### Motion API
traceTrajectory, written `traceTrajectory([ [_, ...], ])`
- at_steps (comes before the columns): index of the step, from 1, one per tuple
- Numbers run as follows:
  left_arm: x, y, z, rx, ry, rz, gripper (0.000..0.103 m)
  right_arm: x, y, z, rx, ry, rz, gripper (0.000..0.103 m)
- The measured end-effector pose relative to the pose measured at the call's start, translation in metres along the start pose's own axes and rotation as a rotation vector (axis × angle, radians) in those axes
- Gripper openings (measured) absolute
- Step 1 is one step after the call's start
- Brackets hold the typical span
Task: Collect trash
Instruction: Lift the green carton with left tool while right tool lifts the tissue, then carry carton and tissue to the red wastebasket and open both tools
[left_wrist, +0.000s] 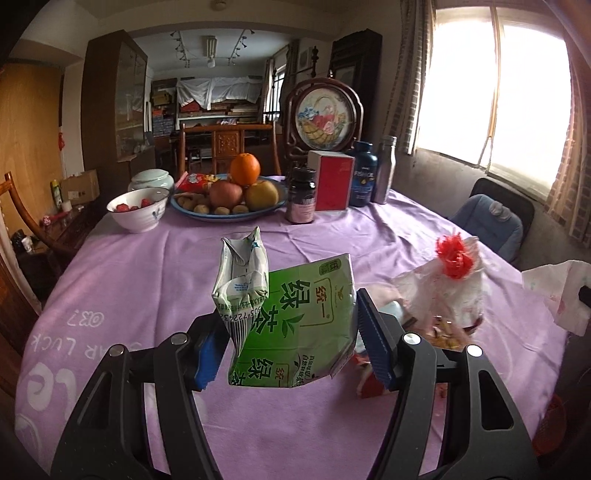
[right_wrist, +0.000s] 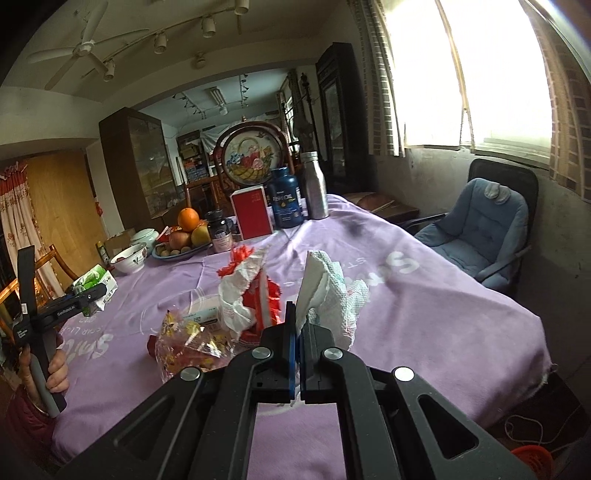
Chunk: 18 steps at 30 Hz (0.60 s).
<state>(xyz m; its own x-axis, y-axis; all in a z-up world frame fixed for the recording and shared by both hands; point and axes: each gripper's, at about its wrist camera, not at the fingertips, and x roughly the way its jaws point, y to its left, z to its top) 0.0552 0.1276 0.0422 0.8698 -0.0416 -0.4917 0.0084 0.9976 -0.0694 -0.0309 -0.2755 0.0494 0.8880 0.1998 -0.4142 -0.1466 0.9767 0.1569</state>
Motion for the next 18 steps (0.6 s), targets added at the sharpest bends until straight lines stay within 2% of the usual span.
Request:
traceTrajectory([
  [11, -0.007, -0.078, -0.014, 0.057, 0.030, -0.126, 0.064, -0.072, -0.087, -0.028, 0.094, -0.019, -0.162, 0.002],
  [18, -0.016, -0.158, -0.024, 0.173, 0.035, -0.245, 0.064, -0.094, -0.136, -0.071, 0.129, 0.081, -0.285, 0.002],
])
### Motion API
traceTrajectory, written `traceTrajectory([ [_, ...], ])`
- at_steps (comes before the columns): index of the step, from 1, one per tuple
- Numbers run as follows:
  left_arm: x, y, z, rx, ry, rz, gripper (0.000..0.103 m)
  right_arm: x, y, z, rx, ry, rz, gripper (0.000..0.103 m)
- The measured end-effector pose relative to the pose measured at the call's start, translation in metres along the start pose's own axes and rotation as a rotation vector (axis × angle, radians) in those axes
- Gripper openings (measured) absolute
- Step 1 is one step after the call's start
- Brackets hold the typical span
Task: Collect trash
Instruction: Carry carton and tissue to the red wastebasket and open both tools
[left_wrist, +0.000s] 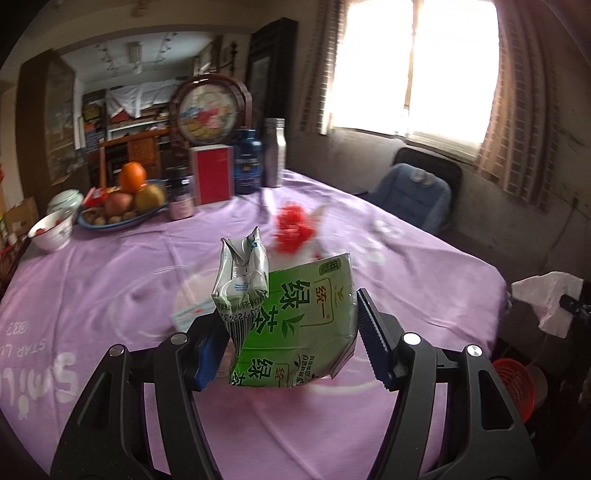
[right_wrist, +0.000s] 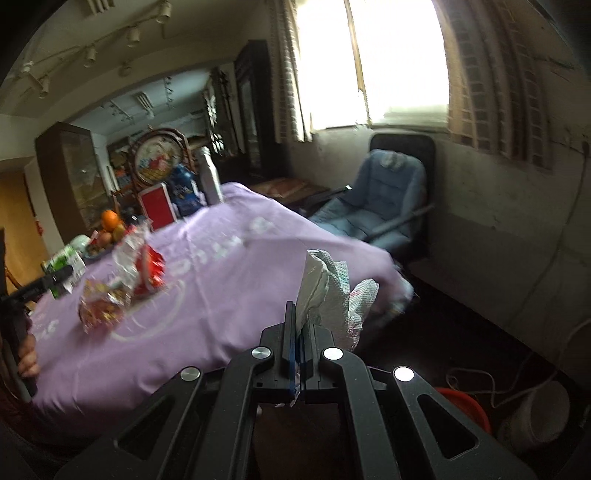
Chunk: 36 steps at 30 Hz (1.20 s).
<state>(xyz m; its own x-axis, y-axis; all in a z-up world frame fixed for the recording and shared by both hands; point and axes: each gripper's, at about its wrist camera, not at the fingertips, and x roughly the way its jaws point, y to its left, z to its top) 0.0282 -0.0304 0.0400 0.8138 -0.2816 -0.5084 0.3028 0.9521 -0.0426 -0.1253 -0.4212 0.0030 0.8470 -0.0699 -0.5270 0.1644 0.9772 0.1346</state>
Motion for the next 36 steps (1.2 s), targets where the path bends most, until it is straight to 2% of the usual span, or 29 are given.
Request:
traceTrajectory([
  [8, 0.022, -0.103, -0.002, 0.129, 0.052, -0.189, 0.064, 0.025, -0.084, -0.062, 0.136, 0.168, -0.125, 0.002],
  [11, 0.033, -0.143, -0.007, 0.182, 0.081, -0.259, 0.064, 0.038, -0.113, -0.086, 0.187, 0.253, -0.166, 0.006],
  [12, 0.036, -0.154, -0.009, 0.198, 0.091, -0.277, 0.064, 0.039, -0.119, -0.091, 0.209, 0.257, -0.166, 0.022],
  [13, 0.040, -0.171, -0.013, 0.224, 0.109, -0.305, 0.064, 0.036, -0.127, -0.095, 0.235, 0.239, -0.168, 0.046],
  [14, 0.042, -0.180, -0.015, 0.239, 0.119, -0.321, 0.064, 0.029, -0.134, -0.097, 0.258, 0.203, -0.176, 0.053],
  [15, 0.048, -0.199, -0.020, 0.270, 0.139, -0.351, 0.064, 0.024, -0.139, -0.097, 0.267, 0.181, -0.180, 0.055],
  [17, 0.055, -0.223, -0.029, 0.311, 0.164, -0.389, 0.064, 0.009, -0.151, -0.095, 0.289, 0.117, -0.197, 0.055],
  [21, 0.072, -0.289, -0.058, 0.410, 0.238, -0.505, 0.064, -0.020, -0.177, -0.095, 0.341, 0.005, -0.249, 0.066],
  [27, 0.098, -0.378, -0.098, 0.523, 0.363, -0.640, 0.065, -0.040, -0.206, -0.095, 0.393, -0.054, -0.281, 0.066],
  [29, 0.100, -0.396, -0.103, 0.555, 0.385, -0.655, 0.066, -0.043, -0.210, -0.097, 0.401, -0.059, -0.283, 0.066],
  [30, 0.099, -0.402, -0.103, 0.562, 0.379, -0.649, 0.073, -0.044, -0.212, -0.098, 0.407, -0.059, -0.279, 0.066],
  [31, 0.097, -0.404, -0.100, 0.562, 0.365, -0.645, 0.084, -0.042, -0.213, -0.098, 0.411, -0.059, -0.271, 0.067],
  [33, 0.092, -0.402, -0.091, 0.556, 0.319, -0.631, 0.094, -0.038, -0.212, -0.097, 0.413, -0.058, -0.253, 0.067],
  [36, 0.090, -0.392, -0.078, 0.549, 0.278, -0.597, 0.096, -0.032, -0.206, -0.098, 0.406, -0.051, -0.231, 0.067],
])
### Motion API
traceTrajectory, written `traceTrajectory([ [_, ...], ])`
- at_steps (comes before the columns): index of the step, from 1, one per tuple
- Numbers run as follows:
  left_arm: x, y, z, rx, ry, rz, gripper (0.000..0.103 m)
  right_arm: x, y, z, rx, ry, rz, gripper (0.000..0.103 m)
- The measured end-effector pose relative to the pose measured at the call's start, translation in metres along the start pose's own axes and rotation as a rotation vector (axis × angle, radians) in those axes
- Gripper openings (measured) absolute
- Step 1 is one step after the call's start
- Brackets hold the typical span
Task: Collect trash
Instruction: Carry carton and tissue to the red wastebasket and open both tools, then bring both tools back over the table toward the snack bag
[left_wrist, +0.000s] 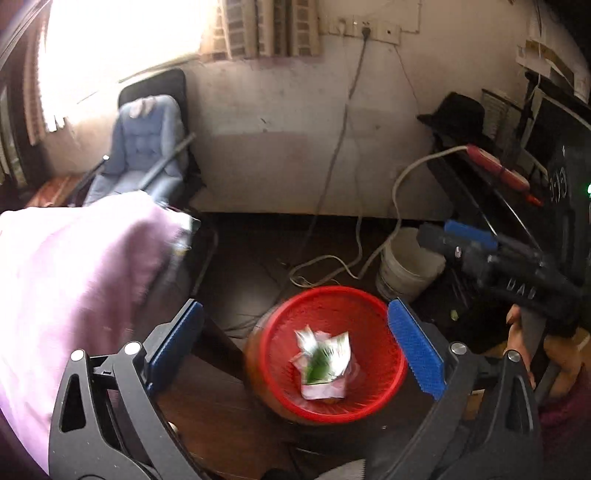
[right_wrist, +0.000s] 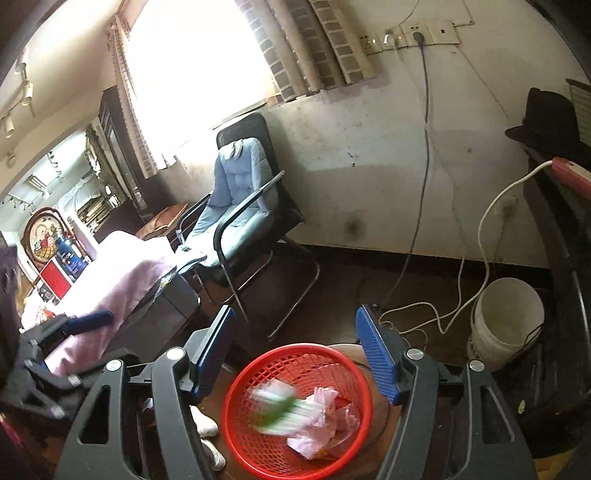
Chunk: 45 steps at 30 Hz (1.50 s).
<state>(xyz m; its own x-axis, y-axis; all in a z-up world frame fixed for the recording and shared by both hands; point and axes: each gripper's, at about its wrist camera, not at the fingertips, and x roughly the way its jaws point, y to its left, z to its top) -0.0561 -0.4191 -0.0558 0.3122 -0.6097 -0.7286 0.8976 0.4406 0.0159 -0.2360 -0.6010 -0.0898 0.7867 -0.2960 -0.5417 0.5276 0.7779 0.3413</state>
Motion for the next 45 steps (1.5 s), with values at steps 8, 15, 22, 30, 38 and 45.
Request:
traceTrajectory([
  [8, -0.049, 0.060, -0.006, -0.122, -0.028, 0.157, 0.096, 0.001, 0.037, -0.003, -0.063, 0.003, 0.069, 0.077],
  [15, -0.104, 0.115, -0.020, -0.184, -0.077, 0.354, 0.096, 0.003, 0.077, -0.002, -0.115, 0.025, 0.146, 0.081],
  [22, -0.168, 0.185, -0.059, -0.272, -0.113, 0.552, 0.096, 0.000, 0.142, -0.003, -0.209, 0.045, 0.228, 0.089],
  [30, -0.237, 0.269, -0.129, -0.418, -0.101, 0.753, 0.096, 0.008, 0.234, -0.015, -0.344, 0.100, 0.329, 0.092],
  [38, -0.284, 0.334, -0.201, -0.540, -0.056, 0.934, 0.096, 0.019, 0.364, -0.049, -0.550, 0.201, 0.509, 0.097],
  [45, -0.306, 0.368, -0.264, -0.638, 0.002, 0.968, 0.096, 0.025, 0.463, -0.093, -0.707, 0.291, 0.617, 0.097],
])
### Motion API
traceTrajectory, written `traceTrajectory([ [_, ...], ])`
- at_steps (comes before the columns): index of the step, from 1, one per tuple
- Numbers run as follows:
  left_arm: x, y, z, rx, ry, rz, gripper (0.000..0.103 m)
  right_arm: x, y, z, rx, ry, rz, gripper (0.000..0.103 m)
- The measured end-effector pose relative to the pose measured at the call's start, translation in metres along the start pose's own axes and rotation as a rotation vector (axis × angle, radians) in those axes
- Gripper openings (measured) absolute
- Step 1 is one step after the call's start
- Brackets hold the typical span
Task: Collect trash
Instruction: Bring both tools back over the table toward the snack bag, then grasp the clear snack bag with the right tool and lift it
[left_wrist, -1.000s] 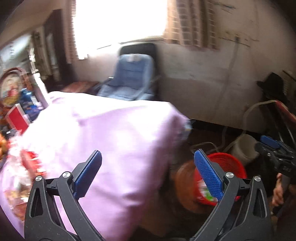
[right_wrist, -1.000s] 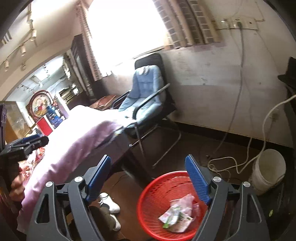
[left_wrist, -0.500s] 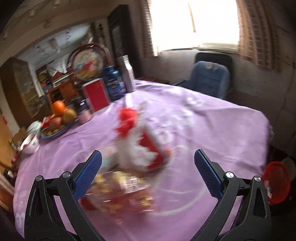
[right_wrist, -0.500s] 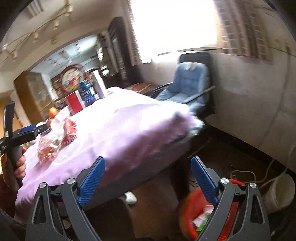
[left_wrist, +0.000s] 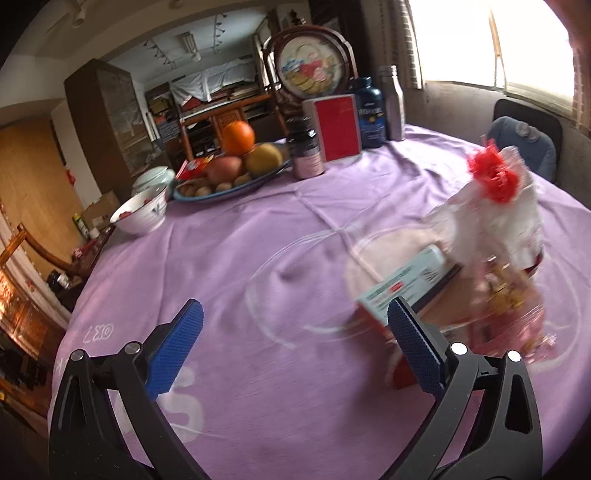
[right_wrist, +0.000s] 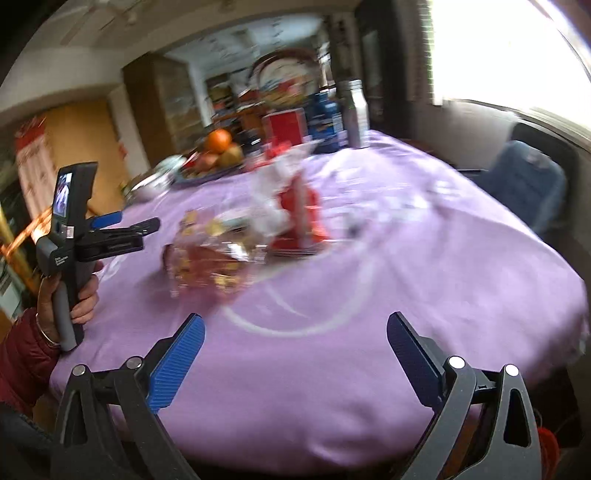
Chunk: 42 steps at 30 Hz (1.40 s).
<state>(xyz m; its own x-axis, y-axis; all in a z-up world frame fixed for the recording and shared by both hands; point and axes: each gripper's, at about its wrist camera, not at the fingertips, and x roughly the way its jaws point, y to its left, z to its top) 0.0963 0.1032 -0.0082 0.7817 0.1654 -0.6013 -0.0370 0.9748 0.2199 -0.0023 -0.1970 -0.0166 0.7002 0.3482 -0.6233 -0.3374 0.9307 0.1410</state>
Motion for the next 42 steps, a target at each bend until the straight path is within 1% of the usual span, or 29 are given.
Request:
traceTrajectory([
  [4, 0.014, 0.022, -0.011, -0.044, 0.074, 0.004, 0.096, 0.027, 0.025, 0.021, -0.034, 0.030, 0.047, 0.097],
  [8, 0.032, 0.040, -0.018, -0.144, 0.190, -0.070, 0.096, 0.049, 0.043, 0.038, -0.054, 0.046, 0.065, 0.097],
  [10, 0.034, 0.043, -0.020, -0.166, 0.211, -0.075, 0.096, 0.062, 0.046, 0.044, -0.049, 0.064, 0.074, 0.097],
  [13, 0.035, 0.045, -0.022, -0.177, 0.211, -0.051, 0.096, 0.080, 0.050, 0.051, -0.039, 0.085, 0.078, 0.097],
  [16, 0.038, 0.048, -0.024, -0.198, 0.232, -0.046, 0.096, 0.094, 0.051, 0.056, -0.030, 0.094, 0.080, 0.097],
  [20, 0.050, 0.051, -0.028, -0.227, 0.296, -0.057, 0.096, 0.109, 0.051, 0.058, -0.020, 0.130, 0.083, 0.097],
  [22, 0.056, 0.052, -0.030, -0.239, 0.326, -0.057, 0.096, 0.111, 0.051, 0.059, -0.022, 0.127, 0.083, 0.097],
  [30, 0.057, 0.051, -0.030, -0.236, 0.330, -0.048, 0.096, 0.121, 0.060, 0.060, -0.065, 0.164, 0.074, 0.097],
  [32, 0.057, 0.051, -0.030, -0.237, 0.330, -0.049, 0.097, 0.123, 0.060, 0.060, -0.058, 0.174, 0.057, 0.097],
  [36, 0.057, 0.051, -0.029, -0.237, 0.330, -0.049, 0.097, 0.123, 0.054, 0.059, -0.028, 0.171, 0.057, 0.097],
  [38, 0.057, 0.050, -0.029, -0.237, 0.330, -0.049, 0.097, 0.122, 0.053, 0.059, -0.019, 0.164, 0.074, 0.093],
  [40, 0.057, 0.050, -0.029, -0.237, 0.330, -0.049, 0.097, 0.121, 0.051, 0.058, -0.010, 0.161, 0.098, 0.078],
  [41, 0.057, 0.050, -0.029, -0.237, 0.330, -0.049, 0.097, 0.121, 0.051, 0.058, -0.006, 0.160, 0.106, 0.073],
  [42, 0.057, 0.050, -0.029, -0.237, 0.330, -0.049, 0.097, 0.120, 0.050, 0.057, -0.003, 0.157, 0.121, 0.065],
])
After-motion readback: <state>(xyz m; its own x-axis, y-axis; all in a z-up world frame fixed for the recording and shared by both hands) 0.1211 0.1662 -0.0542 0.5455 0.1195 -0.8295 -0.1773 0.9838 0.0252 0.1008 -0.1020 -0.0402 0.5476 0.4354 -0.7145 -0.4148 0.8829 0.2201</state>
